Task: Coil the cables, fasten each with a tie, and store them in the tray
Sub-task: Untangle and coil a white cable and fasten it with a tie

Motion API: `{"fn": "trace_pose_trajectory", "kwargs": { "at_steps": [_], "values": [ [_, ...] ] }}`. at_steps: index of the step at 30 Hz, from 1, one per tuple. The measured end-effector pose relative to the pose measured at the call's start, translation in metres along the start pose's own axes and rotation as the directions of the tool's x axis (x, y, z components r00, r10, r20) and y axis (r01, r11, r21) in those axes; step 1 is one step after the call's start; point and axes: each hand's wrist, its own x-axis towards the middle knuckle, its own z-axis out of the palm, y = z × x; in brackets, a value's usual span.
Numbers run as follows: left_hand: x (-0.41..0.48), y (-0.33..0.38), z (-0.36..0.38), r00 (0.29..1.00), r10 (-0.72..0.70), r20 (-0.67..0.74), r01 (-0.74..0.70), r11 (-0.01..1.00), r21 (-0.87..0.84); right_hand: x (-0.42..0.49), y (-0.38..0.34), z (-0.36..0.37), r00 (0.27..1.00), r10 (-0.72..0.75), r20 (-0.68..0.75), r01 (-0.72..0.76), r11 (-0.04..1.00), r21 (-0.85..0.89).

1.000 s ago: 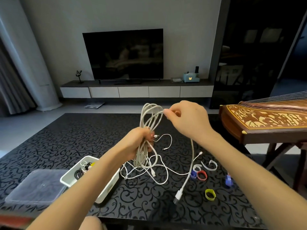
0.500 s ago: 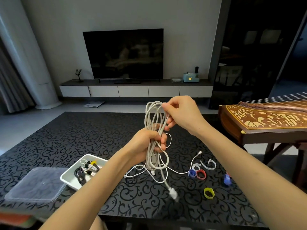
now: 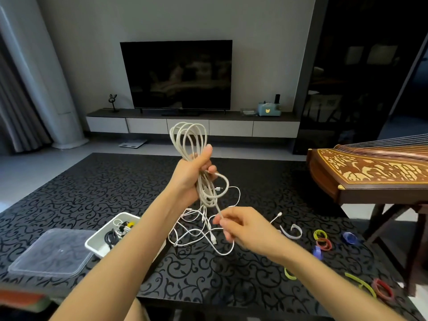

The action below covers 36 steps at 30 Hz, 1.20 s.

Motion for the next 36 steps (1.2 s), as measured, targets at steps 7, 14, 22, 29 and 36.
{"fn": "trace_pose_trajectory", "kwargs": {
  "at_steps": [7,14,22,29,36],
  "values": [
    [0.003,-0.003,-0.011,0.998,-0.044,-0.044,0.034,0.980,-0.198,-0.010,0.001,-0.014,0.991,-0.112,-0.067,0.065,0.870,-0.488],
    [-0.001,-0.004,-0.016,0.990,-0.030,-0.139,0.066,0.963,0.262,-0.030,-0.014,-0.022,0.949,-0.258,0.181,0.276,0.404,-0.872],
    [-0.025,-0.009,0.007,0.931,-0.338,0.139,0.145,0.690,0.709,-0.019,-0.067,-0.066,0.904,-0.404,0.138,0.383,0.625,-0.680],
    [-0.036,-0.009,0.013,0.841,-0.442,0.313,-0.019,0.554,0.832,-0.014,-0.068,-0.078,0.931,-0.363,-0.031,0.293,0.798,-0.526],
    [-0.039,-0.021,0.020,0.862,-0.421,0.281,0.065,0.643,0.763,-0.021,-0.059,-0.072,0.934,-0.346,-0.088,0.263,0.834,-0.486]
  ]
}}
